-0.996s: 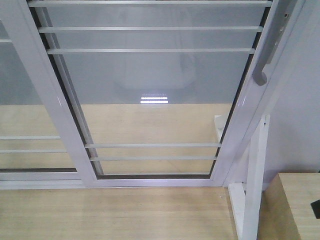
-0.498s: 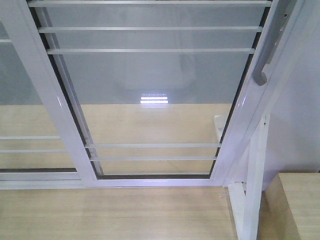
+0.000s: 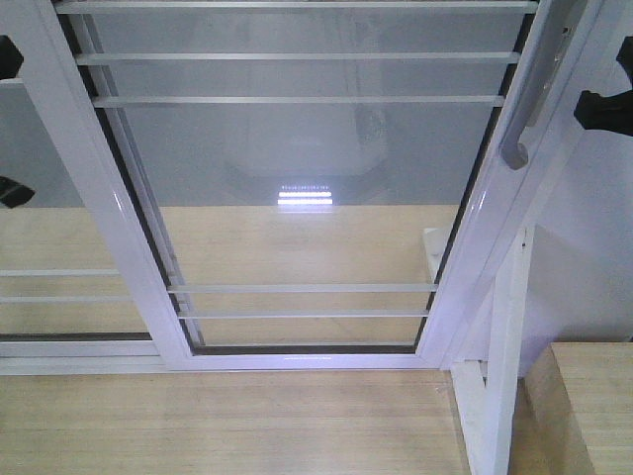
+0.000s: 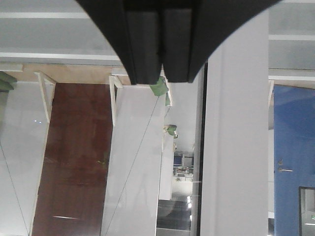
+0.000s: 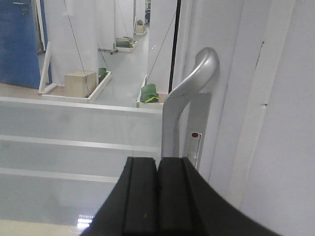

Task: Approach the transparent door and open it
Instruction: 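Raise both arms toward the door frame and silver handle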

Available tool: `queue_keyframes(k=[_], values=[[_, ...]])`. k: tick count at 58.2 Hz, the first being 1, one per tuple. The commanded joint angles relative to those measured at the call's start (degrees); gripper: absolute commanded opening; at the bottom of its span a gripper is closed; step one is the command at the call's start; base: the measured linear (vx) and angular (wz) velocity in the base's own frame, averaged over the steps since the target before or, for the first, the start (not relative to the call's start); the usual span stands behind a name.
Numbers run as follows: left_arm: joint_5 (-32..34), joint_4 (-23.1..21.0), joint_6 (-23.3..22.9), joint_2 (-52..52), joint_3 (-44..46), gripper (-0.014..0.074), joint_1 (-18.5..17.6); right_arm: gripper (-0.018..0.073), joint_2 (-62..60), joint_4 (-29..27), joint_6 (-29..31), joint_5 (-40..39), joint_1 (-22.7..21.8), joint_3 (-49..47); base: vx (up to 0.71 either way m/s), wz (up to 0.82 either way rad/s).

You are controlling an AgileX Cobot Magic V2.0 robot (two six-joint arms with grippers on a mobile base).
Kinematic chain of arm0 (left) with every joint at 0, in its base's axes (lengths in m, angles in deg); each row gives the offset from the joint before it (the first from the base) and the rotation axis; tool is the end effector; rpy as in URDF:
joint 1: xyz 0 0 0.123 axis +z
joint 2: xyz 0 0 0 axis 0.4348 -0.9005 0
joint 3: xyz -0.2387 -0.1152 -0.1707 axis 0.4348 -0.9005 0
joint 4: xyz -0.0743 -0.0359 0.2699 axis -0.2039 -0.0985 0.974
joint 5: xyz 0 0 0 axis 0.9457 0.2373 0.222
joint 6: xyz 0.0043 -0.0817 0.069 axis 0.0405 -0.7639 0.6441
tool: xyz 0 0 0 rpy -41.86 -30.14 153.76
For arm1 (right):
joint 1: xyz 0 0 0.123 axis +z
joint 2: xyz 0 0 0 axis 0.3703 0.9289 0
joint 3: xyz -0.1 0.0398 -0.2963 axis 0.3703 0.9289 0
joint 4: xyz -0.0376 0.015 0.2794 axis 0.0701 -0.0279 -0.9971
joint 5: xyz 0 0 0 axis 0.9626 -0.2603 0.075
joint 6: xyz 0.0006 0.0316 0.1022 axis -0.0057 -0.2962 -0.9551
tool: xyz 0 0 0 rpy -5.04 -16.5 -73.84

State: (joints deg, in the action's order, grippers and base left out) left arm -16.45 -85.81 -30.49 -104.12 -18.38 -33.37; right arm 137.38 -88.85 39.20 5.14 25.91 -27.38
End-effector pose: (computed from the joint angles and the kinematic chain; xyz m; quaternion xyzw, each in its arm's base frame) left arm 0.2748 -0.0299 0.3647 -0.0073 0.6431 -0.0619 0.7632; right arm 0.2610 0.0171 0.3476 -0.0377 0.7342 0.0021 0.6778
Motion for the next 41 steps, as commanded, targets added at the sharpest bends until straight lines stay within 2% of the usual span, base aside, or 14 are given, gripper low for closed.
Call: queue_keyframes(k=[1, 17, 24, 32, 41], values=[[5.84, -0.17, -0.67, 0.55, 2.26, 0.0003, -0.33, -0.0004, -0.07, 0.28, -0.09, -5.61, -0.28, -2.20, 0.00, 0.00], [5.15, -0.17, -0.71, 0.56, 2.44, 0.0004, -0.33, -0.0002, 0.61, 0.28, -0.09, -5.31, -0.28, -2.20, 0.00, 0.00], [0.83, -0.11, -0.65, 0.56, 2.44, 0.0011, -0.33, 0.0017, 0.61, 0.34, -0.09, -4.55, -0.28, -2.20, 0.00, 0.00], [-3.08, 0.42, -0.61, 0.56, 2.44, 0.0062, -0.33, 0.0111, 0.61, 0.56, -0.09, -4.50, -0.28, -2.20, 0.00, 0.00], [-5.02, 6.37, -0.46, 0.56, 2.44, 0.0151, -0.33, 0.0284, 0.61, 0.77, -0.09, -4.50, -0.28, -2.20, 0.00, 0.00]])
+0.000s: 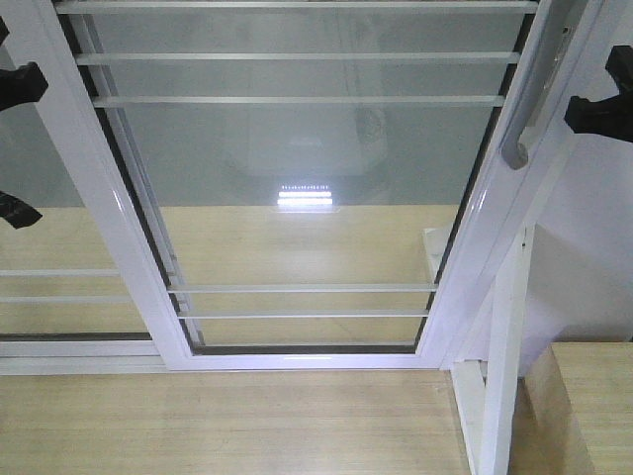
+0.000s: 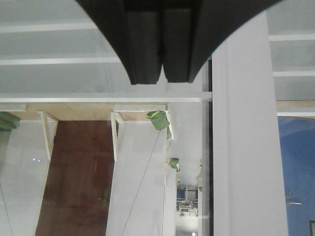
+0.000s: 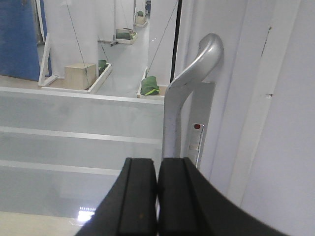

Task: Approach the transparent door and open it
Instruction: 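Raise both arms toward the door frame and silver handle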

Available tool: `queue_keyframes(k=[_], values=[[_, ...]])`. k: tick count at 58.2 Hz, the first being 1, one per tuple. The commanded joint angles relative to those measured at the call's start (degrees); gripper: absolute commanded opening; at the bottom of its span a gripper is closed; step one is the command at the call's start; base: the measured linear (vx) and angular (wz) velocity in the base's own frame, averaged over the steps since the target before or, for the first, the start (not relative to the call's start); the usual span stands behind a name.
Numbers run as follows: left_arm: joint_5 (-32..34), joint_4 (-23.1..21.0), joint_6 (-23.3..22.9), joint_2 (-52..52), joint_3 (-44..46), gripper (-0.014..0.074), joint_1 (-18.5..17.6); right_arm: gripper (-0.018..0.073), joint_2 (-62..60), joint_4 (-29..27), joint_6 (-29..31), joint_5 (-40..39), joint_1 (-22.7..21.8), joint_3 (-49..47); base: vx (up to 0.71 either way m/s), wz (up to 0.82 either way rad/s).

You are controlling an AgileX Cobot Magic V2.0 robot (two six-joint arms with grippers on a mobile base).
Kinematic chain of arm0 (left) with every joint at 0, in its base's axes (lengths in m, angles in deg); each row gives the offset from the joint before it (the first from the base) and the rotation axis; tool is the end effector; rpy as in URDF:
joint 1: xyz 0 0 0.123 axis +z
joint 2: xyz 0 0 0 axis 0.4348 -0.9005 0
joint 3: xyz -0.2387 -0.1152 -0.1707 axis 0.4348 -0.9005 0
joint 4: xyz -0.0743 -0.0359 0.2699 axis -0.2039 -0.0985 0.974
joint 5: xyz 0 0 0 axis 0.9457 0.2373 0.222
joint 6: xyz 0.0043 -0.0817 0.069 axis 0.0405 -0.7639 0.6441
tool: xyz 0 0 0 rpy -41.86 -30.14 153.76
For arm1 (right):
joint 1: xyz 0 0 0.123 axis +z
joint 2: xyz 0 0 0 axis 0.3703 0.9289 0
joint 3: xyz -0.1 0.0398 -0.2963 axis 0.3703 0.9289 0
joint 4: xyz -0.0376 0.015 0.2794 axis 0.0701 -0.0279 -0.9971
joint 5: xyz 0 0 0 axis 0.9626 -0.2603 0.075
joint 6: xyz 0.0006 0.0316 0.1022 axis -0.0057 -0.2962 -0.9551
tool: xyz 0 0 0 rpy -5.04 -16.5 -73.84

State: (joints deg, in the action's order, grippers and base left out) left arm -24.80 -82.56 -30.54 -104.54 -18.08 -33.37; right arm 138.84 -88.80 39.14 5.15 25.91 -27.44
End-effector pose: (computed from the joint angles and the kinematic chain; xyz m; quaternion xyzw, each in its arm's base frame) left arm 0.2780 -0.0344 0.3494 0.0243 0.6965 -0.0521 0.7153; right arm 0.2667 0.0175 0.3413 -0.0383 0.7425 0.0021 0.6687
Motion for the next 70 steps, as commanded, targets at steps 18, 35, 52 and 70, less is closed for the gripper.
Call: queue_keyframes(k=[18, 35, 52, 70], values=[[0.58, 6.61, -0.62, 0.98, 2.14, 0.0421, -0.33, 0.0580, -0.84, 0.66, -0.04, -6.32, -0.28, -2.14, 0.00, 0.00], [-0.26, 2.08, -0.62, -0.15, 2.14, 0.0578, -0.33, 0.0585, 4.00, 0.07, -0.04, -11.93, -0.34, -2.14, 0.00, 0.00], [-0.74, 2.09, -0.62, -0.62, 2.14, 0.0577, -0.33, 0.0585, 19.24, -1.65, -0.11, -30.40, -0.34, -3.08, 0.00, 0.00], [-2.15, 2.09, -0.62, -0.62, 2.14, 0.0577, -0.33, 0.0585, 35.50, -3.89, -0.02, -34.66, -0.34, -12.05, 0.00, 0.00]])
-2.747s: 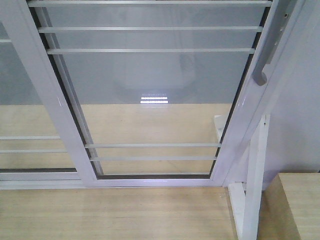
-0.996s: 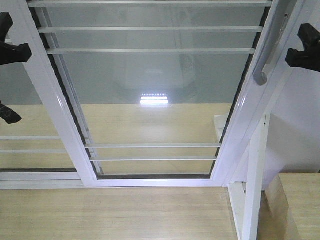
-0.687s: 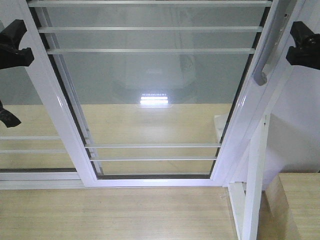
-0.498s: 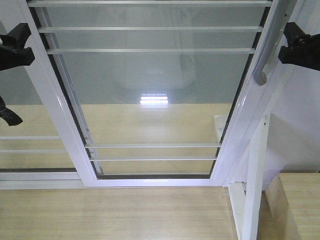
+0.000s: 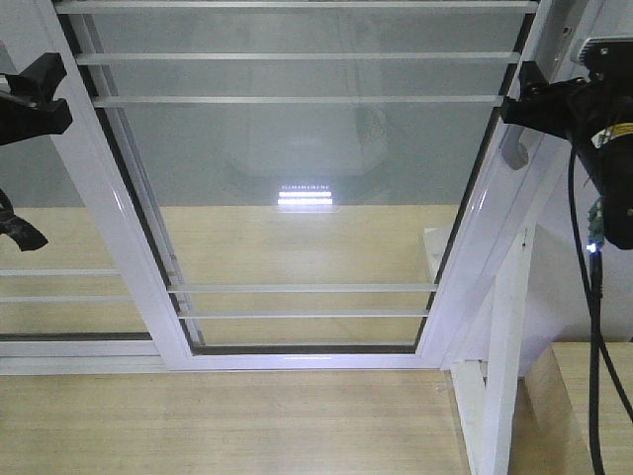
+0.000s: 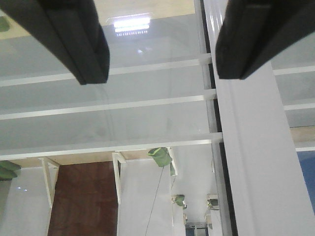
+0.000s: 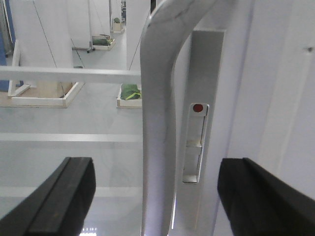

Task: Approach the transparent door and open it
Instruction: 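Raise both arms toward the door frame and silver handle, then move the right gripper onto the silver door handle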

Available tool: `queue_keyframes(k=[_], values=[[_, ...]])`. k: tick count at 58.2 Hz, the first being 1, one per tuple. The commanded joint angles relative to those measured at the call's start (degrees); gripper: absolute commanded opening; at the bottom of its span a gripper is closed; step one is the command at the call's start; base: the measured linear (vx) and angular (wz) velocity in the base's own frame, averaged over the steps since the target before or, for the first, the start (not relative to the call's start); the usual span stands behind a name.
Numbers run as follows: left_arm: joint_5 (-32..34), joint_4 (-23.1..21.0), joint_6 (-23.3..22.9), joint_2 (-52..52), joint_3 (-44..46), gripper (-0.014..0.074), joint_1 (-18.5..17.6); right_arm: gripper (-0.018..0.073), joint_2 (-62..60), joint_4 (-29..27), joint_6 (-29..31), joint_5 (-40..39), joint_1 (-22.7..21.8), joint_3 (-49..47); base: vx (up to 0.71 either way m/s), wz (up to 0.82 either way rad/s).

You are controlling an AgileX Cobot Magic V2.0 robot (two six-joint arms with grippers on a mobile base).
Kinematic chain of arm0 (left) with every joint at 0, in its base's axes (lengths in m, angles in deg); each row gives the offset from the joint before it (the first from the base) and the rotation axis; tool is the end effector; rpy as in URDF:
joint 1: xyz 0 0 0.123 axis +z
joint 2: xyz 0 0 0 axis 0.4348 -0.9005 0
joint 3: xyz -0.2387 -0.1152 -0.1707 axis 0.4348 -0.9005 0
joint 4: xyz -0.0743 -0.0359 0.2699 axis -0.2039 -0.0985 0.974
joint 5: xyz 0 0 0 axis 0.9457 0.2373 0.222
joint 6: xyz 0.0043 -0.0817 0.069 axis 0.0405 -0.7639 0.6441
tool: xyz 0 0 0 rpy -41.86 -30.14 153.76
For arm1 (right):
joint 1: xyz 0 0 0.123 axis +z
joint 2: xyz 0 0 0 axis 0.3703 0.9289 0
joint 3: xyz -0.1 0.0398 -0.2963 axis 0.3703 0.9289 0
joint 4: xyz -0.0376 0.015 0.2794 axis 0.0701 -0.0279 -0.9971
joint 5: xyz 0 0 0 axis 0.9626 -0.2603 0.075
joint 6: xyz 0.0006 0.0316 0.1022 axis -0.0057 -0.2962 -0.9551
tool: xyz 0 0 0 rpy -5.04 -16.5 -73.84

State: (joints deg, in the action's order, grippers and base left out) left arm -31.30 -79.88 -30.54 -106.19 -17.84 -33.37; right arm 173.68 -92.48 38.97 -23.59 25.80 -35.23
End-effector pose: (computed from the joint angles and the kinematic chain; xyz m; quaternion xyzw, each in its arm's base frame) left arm 0.2838 -0.0372 0.3308 0.0496 0.7428 -0.0402 0.6665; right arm 0.3958 0.0173 0.2383 0.0031 0.7352 -0.0178 0.6776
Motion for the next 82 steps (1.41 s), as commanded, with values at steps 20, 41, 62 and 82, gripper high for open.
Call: queue_keyframes(k=[20, 41, 62, 82], values=[[4.35, -0.60, -0.62, 1.03, 1.90, 0.0577, -0.33, 0.0582, 9.52, -2.08, 0.15, -5.81, -0.24, -14.05, 0.00, 0.00], [4.35, -0.60, -0.62, 1.03, 1.90, 0.0577, -0.33, 0.0332, 10.56, -2.03, 0.15, -5.59, -0.24, -15.64, 0.00, 0.00], [4.35, -0.60, -0.62, 1.03, 1.90, 0.0577, -0.33, 0.0171, 9.78, -1.19, 0.04, -2.50, -0.05, -15.35, 0.00, 0.00], [4.35, -0.60, -0.62, 1.03, 1.90, 0.0577, -0.33, 0.0180, 9.79, 5.97, -0.91, -2.89, 3.74, -15.35, 0.00, 0.00]])
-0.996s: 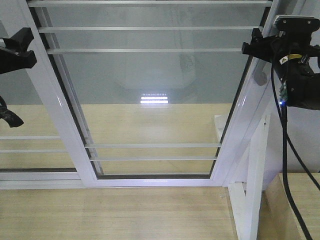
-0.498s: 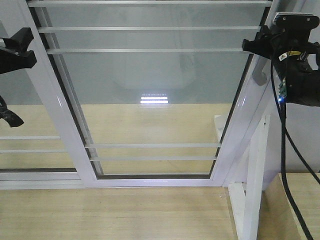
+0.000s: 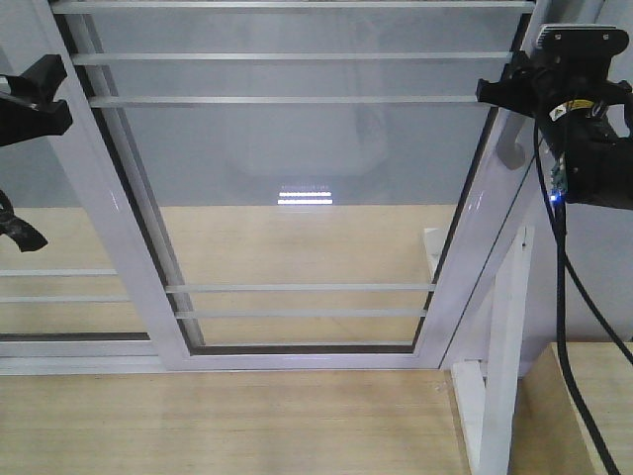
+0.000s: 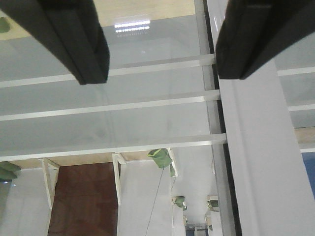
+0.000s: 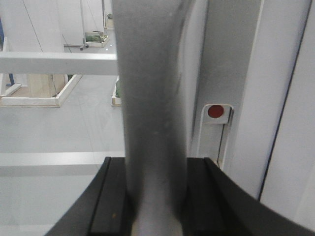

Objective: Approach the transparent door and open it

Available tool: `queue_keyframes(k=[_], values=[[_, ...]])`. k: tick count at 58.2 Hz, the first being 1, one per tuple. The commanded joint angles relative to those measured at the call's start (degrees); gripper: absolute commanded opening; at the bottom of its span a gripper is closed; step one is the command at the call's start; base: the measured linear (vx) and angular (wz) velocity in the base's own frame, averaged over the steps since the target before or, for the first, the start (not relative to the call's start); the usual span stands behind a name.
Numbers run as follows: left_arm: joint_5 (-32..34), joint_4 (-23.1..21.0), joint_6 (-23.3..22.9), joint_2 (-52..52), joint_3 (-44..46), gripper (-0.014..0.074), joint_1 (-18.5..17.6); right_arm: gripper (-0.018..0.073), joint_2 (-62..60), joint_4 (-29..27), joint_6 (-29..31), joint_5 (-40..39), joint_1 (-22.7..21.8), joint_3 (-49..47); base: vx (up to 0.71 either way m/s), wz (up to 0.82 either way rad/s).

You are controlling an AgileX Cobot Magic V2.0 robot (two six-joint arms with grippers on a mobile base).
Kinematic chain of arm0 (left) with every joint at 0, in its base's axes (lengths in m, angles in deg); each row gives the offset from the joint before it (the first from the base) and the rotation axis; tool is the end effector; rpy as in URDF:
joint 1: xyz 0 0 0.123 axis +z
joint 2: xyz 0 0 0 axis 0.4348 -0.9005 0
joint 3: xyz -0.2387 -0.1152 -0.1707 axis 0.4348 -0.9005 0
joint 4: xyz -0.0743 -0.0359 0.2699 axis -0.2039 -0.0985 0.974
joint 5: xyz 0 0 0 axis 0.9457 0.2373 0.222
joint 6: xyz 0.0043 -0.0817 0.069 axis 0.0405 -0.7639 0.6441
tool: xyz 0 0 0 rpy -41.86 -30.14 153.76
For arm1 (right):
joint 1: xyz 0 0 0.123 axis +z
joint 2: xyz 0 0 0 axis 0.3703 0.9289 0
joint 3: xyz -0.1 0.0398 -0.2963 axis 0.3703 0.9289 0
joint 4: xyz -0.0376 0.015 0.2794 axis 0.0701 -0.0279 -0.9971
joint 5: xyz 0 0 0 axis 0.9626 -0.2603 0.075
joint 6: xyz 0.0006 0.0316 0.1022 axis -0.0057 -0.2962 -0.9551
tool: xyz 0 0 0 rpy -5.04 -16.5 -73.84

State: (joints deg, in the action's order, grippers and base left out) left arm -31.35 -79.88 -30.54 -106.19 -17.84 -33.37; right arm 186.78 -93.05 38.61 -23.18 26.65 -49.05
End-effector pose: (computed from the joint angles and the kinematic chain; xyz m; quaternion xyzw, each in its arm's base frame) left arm 0.2838 -0.0372 0.3307 0.0496 0.7431 -0.0402 0.6661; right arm 0.4651 0.0286 0.2167 0.0050 0.7336 -0.0096 0.6795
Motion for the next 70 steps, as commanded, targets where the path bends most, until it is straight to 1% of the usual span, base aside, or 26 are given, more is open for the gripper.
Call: queue_keyframes(k=[1, 56, 70], values=[[4.40, -0.60, -0.62, 1.03, 1.90, 0.0577, -0.33, 0.0180, -3.31, 6.53, -0.55, -3.30, 3.25, -1.53, 0.00, 0.00], [4.40, -0.60, -0.62, 1.03, 1.90, 0.0577, -0.33, 0.0190, -3.87, 6.50, -0.16, -2.58, 17.66, -1.53, 0.00, 0.00], [4.40, -0.60, -0.62, 1.03, 1.90, 0.0577, -0.33, 0.0190, -4.52, 6.68, 0.33, -2.14, 23.12, -1.53, 0.00, 0.00]])
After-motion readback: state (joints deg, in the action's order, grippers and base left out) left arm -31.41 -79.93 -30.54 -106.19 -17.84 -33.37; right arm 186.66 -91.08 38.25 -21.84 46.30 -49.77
